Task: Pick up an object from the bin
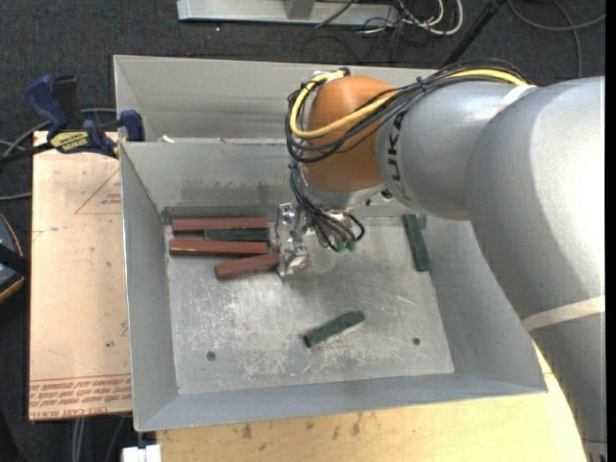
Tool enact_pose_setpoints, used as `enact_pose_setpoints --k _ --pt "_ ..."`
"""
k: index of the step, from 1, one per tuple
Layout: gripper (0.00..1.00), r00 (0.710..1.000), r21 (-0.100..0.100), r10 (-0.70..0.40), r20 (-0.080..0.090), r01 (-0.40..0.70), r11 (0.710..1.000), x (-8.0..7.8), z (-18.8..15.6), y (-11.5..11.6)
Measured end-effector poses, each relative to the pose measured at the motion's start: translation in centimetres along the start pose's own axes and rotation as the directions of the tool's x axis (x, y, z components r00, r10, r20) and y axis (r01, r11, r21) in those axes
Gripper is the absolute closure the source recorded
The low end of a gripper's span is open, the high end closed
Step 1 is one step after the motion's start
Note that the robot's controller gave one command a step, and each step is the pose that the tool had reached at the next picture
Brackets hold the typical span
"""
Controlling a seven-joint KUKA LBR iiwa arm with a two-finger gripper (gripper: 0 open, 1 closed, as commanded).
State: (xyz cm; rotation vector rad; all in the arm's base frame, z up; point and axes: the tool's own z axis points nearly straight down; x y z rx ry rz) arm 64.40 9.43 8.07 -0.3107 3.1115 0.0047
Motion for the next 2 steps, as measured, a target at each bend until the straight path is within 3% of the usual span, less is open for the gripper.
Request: enact_pose_setpoints --k 1,2 --pt "1.00 1.000 0.000 0.000 0.000 0.000 1.000 0.0 0.0 0.0" --pt "1.00 1.000 0.001 -0.001 -0.009 0.001 1.000 0.0 -14.4 0.2"
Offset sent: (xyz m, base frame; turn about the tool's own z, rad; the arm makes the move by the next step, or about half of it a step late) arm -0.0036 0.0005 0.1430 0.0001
